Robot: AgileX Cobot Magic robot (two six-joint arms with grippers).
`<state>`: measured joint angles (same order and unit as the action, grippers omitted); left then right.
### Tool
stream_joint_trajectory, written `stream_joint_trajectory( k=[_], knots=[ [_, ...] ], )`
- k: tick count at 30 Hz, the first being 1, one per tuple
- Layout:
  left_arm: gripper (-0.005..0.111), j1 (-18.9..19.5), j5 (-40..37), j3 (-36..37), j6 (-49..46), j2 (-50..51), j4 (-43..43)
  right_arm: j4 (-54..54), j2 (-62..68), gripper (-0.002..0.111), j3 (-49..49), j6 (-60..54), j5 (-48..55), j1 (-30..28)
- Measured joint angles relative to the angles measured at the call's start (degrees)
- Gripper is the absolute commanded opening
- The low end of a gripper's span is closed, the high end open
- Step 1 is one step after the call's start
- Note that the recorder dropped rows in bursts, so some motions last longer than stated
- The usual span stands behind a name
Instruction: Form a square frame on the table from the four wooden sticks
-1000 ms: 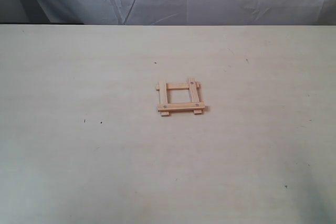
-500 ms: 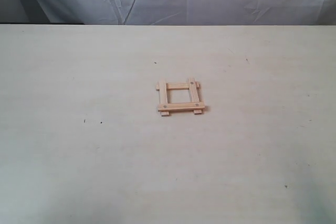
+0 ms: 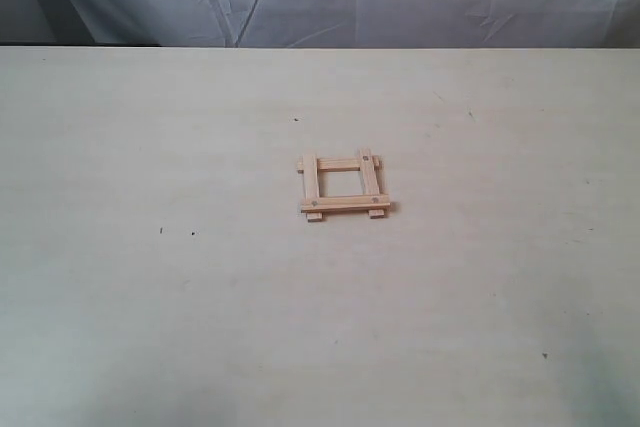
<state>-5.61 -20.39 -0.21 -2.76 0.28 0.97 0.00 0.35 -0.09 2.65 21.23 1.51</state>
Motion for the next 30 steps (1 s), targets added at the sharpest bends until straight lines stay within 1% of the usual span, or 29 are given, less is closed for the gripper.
stream_joint_trajectory(
  k=[10, 15, 17, 30],
  knots=[
    [0.0, 0.3, 0.4, 0.0, 0.2, 0.0, 0.0, 0.0, 0.0, 0.0, 0.0, 0.0, 0.0, 0.0],
    [0.0, 4.2, 0.4, 0.0, 0.4, 0.0, 0.0, 0.0, 0.0, 0.0, 0.0, 0.0, 0.0, 0.0],
    [0.0, 4.9, 0.4, 0.0, 0.4, 0.0, 0.0, 0.0, 0.0, 0.0, 0.0, 0.0, 0.0, 0.0],
    [0.0, 5.1, 0.4, 0.0, 0.4, 0.0, 0.0, 0.0, 0.0, 0.0, 0.0, 0.0, 0.0, 0.0]
  ],
)
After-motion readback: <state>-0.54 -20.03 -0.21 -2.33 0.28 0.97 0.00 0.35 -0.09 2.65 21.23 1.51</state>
